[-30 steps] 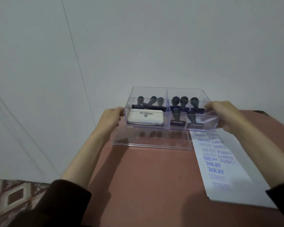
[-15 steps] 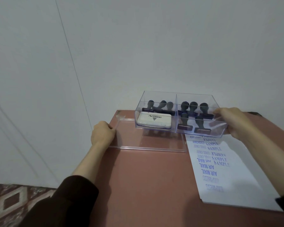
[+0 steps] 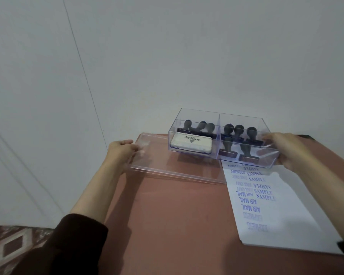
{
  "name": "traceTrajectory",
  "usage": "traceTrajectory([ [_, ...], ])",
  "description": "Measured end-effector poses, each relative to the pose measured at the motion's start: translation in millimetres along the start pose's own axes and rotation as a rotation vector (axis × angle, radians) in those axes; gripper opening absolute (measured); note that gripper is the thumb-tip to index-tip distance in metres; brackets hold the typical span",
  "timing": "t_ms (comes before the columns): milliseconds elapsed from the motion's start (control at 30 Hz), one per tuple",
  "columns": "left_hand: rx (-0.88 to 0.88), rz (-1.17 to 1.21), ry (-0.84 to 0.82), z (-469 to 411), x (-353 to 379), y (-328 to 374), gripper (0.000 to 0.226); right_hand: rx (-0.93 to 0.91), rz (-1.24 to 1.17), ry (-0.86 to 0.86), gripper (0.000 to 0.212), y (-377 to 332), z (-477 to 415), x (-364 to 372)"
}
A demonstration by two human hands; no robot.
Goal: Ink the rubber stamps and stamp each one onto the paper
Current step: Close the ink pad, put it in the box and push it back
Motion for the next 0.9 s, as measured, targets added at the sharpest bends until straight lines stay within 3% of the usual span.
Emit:
traceTrajectory([
  [167, 0.179, 0.026, 0.11, 1, -16, 41, 0.035, 0.02, 0.018, 0.015, 0.023, 3, -1, -7],
  [433, 0.626, -0.24, 0.356, 34, -31, 113, 0.031, -0.006, -0.002, -0.029, 0.018, -3, -1, -14],
  [900, 1.175, -0.377, 0.378, 128, 14, 176, 0.026, 0.001, 0.175, -0.086, 0.011, 0, 24, 35],
])
Point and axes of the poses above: each hand's wrist, its own z-axis away from the middle knuckle, its own x-axis out of the palm, y = z × x, the point moved 7 cm from there along -z, towards the middle knuckle
